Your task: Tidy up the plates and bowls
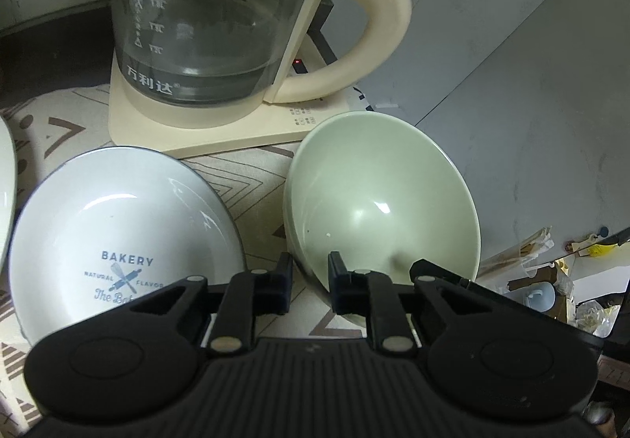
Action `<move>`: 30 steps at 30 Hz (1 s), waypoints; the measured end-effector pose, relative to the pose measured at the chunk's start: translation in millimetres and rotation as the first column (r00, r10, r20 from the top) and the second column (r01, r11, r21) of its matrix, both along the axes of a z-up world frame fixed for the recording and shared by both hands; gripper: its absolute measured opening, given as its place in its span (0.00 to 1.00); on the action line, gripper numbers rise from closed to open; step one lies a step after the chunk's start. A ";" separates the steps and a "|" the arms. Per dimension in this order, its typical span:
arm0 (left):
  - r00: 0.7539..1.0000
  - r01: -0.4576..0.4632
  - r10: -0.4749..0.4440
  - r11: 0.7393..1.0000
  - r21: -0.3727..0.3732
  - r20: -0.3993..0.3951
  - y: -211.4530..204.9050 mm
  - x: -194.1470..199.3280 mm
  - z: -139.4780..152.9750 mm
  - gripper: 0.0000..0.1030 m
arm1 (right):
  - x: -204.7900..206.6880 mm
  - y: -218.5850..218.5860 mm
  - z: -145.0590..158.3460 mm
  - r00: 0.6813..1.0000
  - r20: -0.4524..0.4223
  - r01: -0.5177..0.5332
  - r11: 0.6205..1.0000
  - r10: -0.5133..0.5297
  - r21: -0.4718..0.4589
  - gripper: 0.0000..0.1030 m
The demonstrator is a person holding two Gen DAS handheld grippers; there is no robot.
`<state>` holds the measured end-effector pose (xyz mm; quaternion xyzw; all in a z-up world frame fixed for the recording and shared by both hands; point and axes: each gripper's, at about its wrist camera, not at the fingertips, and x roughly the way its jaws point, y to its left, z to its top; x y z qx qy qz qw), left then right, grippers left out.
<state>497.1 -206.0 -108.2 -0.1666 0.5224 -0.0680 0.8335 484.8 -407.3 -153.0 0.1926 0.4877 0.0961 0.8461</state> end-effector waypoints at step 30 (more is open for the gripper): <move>0.995 -0.004 0.009 0.999 -0.050 0.103 53.3 -101.3 74.0 0.17 | -101.7 33.1 74.9 0.981 0.195 0.001 1.000 0.003 -0.021 0.25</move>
